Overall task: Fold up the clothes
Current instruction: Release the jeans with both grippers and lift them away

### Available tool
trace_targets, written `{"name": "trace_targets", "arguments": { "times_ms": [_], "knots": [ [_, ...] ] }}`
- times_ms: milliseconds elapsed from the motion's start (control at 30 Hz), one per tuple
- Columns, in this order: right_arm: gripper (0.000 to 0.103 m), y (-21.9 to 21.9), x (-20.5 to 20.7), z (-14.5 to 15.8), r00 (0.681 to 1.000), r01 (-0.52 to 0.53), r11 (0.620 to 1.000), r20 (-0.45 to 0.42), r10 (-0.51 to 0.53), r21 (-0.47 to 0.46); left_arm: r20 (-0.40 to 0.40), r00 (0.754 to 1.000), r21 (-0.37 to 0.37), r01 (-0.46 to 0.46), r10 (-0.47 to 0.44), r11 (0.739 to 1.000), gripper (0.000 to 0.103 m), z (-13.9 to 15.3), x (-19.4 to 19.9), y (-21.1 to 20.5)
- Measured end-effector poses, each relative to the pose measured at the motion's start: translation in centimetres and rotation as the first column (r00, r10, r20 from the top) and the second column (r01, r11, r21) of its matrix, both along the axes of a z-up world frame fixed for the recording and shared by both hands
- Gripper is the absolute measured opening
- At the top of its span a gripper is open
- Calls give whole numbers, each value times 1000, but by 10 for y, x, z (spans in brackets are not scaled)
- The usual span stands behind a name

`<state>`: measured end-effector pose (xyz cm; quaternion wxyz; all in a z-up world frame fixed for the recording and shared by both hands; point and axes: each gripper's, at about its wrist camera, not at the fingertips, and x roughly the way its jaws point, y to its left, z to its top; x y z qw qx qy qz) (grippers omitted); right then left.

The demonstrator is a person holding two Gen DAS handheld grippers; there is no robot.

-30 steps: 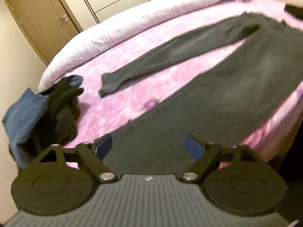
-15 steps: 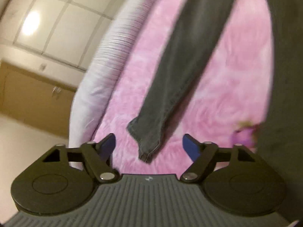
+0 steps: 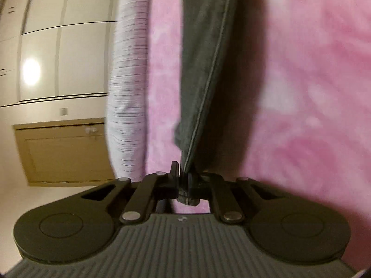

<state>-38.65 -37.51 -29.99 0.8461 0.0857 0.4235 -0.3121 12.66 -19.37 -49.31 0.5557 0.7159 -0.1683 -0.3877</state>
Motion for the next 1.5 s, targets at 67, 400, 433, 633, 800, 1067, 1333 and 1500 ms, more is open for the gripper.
{"name": "trace_targets", "arguments": {
  "times_ms": [67,400,433,633,800,1067,1333,1500],
  "knots": [
    [81,2,-3,3,1000,2,1000,7,-2,-3,-42,999,42,-21,23,999,9,-1,-5,4],
    [81,16,-26,20,999,31,999,40,-30,-22,-244,959,20,-145,145,989,41,71,-27,24],
    [81,18,-29,21,998,36,999,44,-35,-22,-282,948,-3,-153,146,988,41,81,-28,19],
    [81,15,-31,11,997,56,998,60,-56,-2,-627,769,-126,-259,126,958,42,127,-29,-24],
    [81,3,-21,-2,998,56,998,42,-57,21,-862,480,13,-303,164,953,40,87,-11,-91],
    [81,-20,-16,-10,998,65,998,15,-65,4,-933,319,12,-434,166,901,40,94,39,-102],
    [81,-30,-5,-17,998,69,998,9,-69,-4,-885,391,14,-521,253,854,59,70,83,-128],
    [81,-33,-1,-15,998,63,998,-1,-63,-7,-850,454,-22,-537,267,844,59,66,91,-145]
  ]
}}
